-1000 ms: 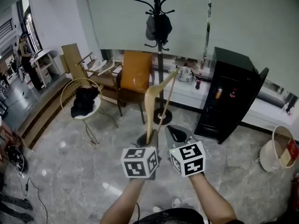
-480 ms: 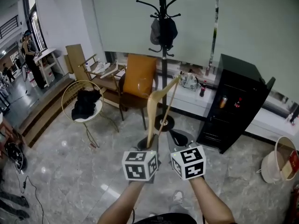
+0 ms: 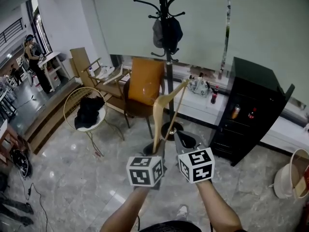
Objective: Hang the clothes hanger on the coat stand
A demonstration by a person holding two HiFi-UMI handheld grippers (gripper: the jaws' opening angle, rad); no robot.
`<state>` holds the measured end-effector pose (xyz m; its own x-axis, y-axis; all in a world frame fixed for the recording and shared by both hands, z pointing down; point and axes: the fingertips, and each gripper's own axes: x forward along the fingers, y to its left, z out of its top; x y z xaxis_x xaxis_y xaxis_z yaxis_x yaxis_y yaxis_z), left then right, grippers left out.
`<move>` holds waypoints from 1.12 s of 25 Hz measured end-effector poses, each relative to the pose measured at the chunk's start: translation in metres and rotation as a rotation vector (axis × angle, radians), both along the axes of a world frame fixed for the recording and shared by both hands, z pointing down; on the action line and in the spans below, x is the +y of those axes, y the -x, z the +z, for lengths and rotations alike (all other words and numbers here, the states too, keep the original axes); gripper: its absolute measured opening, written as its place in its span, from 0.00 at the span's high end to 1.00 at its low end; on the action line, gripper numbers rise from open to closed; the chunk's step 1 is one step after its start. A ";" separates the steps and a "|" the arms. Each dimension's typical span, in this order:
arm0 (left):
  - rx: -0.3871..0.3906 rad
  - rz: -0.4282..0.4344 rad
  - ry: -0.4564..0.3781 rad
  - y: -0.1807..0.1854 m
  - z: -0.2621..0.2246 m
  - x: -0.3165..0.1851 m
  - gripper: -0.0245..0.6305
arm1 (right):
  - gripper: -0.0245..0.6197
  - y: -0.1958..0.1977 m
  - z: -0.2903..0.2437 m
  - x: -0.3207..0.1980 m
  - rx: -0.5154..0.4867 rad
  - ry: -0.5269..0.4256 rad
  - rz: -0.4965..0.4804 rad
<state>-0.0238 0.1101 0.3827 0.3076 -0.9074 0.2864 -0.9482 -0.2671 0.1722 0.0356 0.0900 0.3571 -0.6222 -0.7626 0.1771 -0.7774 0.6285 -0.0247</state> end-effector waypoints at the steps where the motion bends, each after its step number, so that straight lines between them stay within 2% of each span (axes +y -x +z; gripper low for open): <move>1: 0.001 -0.002 0.003 -0.004 0.001 -0.006 0.90 | 0.96 -0.003 0.002 -0.006 0.000 0.005 -0.003; 15: -0.001 -0.052 0.028 -0.041 0.010 -0.076 0.90 | 0.96 -0.032 0.013 -0.077 0.030 0.037 -0.089; 28: 0.012 -0.030 0.050 -0.048 0.030 -0.125 0.90 | 0.96 -0.040 0.023 -0.125 0.028 0.046 -0.068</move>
<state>0.0237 -0.0151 0.4124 0.2843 -0.9010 0.3277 -0.9534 -0.2295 0.1960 0.0758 -0.0353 0.3802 -0.6666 -0.7094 0.2289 -0.7338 0.6786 -0.0338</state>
